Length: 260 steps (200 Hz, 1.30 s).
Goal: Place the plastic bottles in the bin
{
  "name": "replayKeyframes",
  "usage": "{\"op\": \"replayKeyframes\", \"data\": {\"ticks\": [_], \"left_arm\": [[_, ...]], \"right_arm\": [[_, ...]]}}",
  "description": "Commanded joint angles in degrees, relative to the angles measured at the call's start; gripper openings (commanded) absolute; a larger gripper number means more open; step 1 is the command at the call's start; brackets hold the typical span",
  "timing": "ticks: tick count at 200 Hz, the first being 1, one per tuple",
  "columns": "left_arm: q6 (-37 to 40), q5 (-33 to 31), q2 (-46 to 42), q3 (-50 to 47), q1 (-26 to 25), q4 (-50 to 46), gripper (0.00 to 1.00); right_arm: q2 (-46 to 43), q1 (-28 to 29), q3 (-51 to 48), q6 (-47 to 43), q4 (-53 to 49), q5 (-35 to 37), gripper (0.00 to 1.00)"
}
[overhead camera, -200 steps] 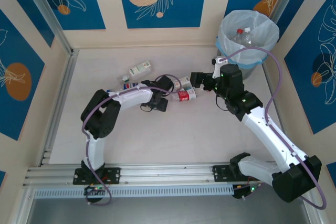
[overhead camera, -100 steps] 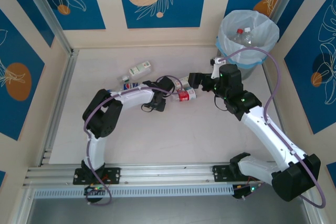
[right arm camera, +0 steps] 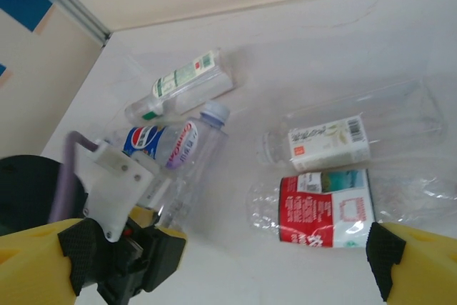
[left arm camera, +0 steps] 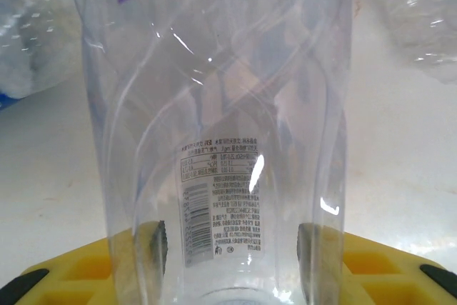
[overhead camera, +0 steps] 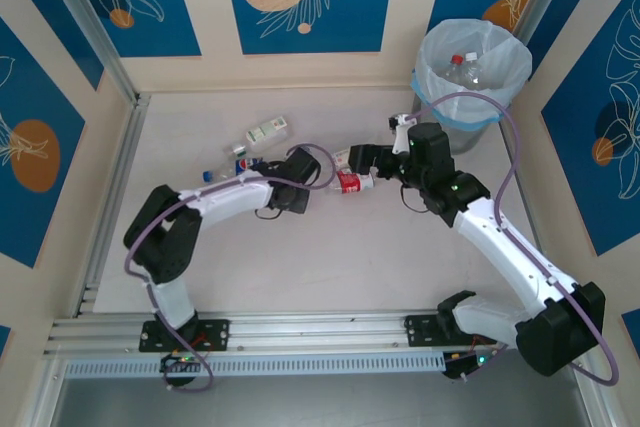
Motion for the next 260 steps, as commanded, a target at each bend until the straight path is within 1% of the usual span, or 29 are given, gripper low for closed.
{"op": "replayKeyframes", "data": {"ticks": [1, 35, 72, 92, 123, 153, 175, 189, 201, 233, 260], "left_arm": [[1.92, 1.27, -5.06, -4.30, -0.71, 6.57, 0.35], [3.65, 2.92, -9.57, -8.55, -0.71, 10.21, 0.36], [5.80, 6.65, -15.09, -12.33, -0.63, 13.65, 0.37], [6.46, 8.85, -18.99, -15.11, -0.70, 16.24, 0.37], [7.04, 10.09, -23.92, -18.88, -0.66, 19.27, 0.38], [7.54, 13.03, -27.23, -21.31, -0.65, 21.56, 0.38], [8.47, 16.90, -29.96, -23.33, -0.64, 24.24, 0.38], [9.51, 20.31, -31.77, -24.94, -0.65, 26.62, 0.38], [10.77, 22.03, -32.67, -25.37, -0.73, 26.80, 0.37], [12.58, 23.63, -34.07, -25.50, -0.73, 26.53, 0.37], [11.64, 24.64, -34.67, -25.89, -0.73, 28.44, 0.37]], "right_arm": [[1.56, 1.17, -0.02, 1.94, -1.81, -3.19, 1.00], [3.92, 1.85, 0.75, 5.85, -0.05, -4.70, 1.00], [5.63, 1.76, 2.79, 11.23, 2.00, -5.69, 0.99], [6.17, 1.43, 3.97, 13.15, 3.38, -7.61, 1.00], [7.15, 0.77, 6.27, 16.51, 3.87, -10.69, 0.99], [8.54, 0.74, 7.23, 17.37, 7.39, -15.92, 1.00], [11.19, 0.91, 9.01, 17.96, 8.80, -19.85, 1.00], [13.21, 1.09, 11.39, 17.40, 7.65, -21.11, 1.00], [14.78, 1.18, 13.54, 16.74, 6.50, -21.82, 1.00], [18.84, 1.70, 18.17, 14.71, 2.59, -24.54, 0.97], [21.98, 2.30, 20.66, 13.92, 0.95, -30.50, 0.95]]}}
